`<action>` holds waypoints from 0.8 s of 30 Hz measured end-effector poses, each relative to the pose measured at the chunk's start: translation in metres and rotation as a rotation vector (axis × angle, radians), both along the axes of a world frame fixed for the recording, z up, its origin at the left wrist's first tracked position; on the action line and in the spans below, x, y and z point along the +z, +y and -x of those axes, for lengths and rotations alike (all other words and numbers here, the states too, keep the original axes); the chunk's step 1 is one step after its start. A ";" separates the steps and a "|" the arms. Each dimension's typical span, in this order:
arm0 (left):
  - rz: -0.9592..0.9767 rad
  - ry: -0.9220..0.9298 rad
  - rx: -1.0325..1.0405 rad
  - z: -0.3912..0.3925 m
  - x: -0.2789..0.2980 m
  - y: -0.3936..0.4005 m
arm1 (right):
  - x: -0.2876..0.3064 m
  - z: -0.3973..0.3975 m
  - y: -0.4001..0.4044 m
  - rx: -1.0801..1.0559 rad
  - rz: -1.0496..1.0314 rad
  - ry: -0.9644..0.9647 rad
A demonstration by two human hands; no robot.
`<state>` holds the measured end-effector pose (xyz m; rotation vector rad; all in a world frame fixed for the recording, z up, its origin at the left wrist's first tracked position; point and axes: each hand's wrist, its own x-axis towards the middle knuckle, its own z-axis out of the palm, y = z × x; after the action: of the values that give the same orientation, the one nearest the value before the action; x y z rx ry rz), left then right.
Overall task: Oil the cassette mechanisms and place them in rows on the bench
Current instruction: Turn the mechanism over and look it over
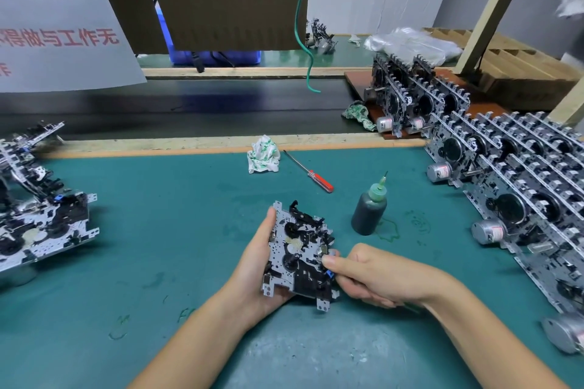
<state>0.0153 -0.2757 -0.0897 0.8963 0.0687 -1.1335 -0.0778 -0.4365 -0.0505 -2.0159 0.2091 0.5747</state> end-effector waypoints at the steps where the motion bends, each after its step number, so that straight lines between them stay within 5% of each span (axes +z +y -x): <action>1: -0.004 0.000 -0.002 0.000 0.001 0.000 | 0.000 0.000 -0.001 0.006 0.008 -0.002; 7: 0.023 0.058 -0.025 -0.001 0.007 0.007 | -0.008 0.005 0.004 -0.070 -0.031 -0.081; 14: 0.184 0.194 0.078 0.001 0.015 0.015 | -0.006 0.006 -0.004 -0.267 -0.457 -0.147; 24: 0.247 0.230 0.079 0.006 0.021 0.015 | -0.004 0.008 -0.003 -0.249 -0.466 -0.149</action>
<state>0.0097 -0.2602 -0.0688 0.5375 0.1481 -1.1395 -0.0857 -0.4397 -0.0549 -1.5429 0.2101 0.2808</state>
